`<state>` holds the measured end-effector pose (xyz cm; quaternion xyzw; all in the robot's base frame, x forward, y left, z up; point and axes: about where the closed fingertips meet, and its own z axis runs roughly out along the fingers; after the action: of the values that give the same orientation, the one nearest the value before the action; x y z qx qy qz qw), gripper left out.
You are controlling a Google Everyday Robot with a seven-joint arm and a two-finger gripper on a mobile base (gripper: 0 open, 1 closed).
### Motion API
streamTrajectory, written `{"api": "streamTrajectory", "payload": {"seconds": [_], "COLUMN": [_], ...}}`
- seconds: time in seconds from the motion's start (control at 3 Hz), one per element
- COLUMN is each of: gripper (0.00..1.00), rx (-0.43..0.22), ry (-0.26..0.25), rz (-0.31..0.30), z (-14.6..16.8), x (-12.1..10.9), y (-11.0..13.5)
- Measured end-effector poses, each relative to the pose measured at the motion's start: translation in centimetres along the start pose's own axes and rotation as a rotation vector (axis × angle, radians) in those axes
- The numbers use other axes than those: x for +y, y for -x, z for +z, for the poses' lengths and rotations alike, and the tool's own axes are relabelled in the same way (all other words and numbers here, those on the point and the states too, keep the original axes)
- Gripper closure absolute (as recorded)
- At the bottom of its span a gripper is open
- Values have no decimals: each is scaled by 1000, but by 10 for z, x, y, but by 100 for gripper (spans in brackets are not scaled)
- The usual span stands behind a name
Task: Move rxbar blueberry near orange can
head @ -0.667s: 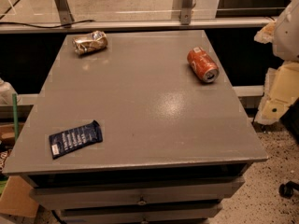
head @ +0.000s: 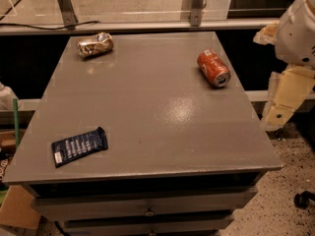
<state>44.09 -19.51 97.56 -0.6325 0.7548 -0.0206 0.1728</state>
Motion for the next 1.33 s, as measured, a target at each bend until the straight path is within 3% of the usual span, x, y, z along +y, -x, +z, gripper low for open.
{"api": "streamTrajectory", "payload": {"seconds": [0.67, 1.33], "gripper": [0, 0], "rx": [-117, -213], "ry": [26, 56], "rz": [-197, -312], "z": [-43, -40], "x": [10, 50], "y": [104, 226]}}
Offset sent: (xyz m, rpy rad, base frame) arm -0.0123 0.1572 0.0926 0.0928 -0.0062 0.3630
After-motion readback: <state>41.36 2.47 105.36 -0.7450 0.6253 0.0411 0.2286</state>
